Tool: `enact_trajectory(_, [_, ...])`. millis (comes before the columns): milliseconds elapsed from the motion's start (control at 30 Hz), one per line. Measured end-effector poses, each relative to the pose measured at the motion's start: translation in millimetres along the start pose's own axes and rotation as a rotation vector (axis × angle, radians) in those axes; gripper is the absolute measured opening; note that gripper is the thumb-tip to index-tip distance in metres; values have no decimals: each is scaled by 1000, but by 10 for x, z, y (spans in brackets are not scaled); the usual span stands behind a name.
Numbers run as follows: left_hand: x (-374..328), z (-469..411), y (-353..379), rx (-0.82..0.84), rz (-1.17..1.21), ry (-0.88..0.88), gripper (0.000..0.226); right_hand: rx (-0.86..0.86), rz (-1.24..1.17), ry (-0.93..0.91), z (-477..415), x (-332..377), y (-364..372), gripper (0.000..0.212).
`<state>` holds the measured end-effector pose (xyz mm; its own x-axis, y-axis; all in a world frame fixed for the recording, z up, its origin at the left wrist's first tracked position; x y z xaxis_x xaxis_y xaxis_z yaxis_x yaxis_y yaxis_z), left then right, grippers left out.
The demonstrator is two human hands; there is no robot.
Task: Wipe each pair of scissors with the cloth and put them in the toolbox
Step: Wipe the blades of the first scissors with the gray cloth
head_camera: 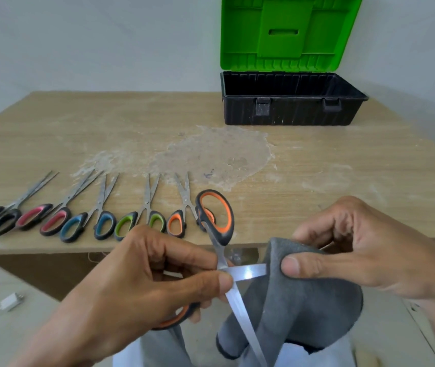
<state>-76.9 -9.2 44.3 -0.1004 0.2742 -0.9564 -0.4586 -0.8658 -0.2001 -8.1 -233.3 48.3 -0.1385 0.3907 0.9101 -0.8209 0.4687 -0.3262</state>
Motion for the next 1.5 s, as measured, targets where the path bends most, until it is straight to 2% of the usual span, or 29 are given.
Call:
enact_trajectory(300, [17, 27, -21, 2, 2, 19, 17, -10, 4, 13, 62, 9, 14, 25])
enact_trajectory(433, [48, -2, 24, 8, 35, 12, 13, -23, 31, -15, -9, 16, 72, 17])
enact_trajectory(600, [42, -8, 18, 21, 50, 9, 24, -9, 43, -34, -9, 82, 133, 17])
enact_trajectory(700, [46, 7, -21, -16, 21, 31, 19, -30, 31, -10, 20, 73, 36, 12])
enact_trajectory(867, [22, -72, 98, 49, 17, 55, 14, -33, 80, -23, -61, 59, 167, 17])
enact_trajectory(1000, [91, -1, -20, -6, 53, 49, 13, -50, 72, -45, -25, 52, 94, 24])
enact_trajectory(1133, [176, 62, -138, -67, 97, 75, 25, -136, 7, -66, 62, -25, -72, 33])
enact_trajectory(1333, [166, 35, -117, -47, 164, 112, 31, -173, -201, -198, 60, -68, -26, 35])
enact_trajectory(1500, [105, 3, -56, -67, 94, 125, 14, -240, -62, -171, 11, -40, 64, 22])
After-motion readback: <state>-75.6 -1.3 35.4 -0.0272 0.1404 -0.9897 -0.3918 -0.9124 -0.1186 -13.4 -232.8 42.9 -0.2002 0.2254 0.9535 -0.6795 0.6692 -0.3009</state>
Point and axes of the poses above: each hand's wrist, its own z-axis away from the middle knuckle, its own y-axis out of the palm, x = y × z, the point moved 3 cm from there along -z, towards the middle knuckle, and after that the axes turned 13 degrees about x, right-handed, at the moved point
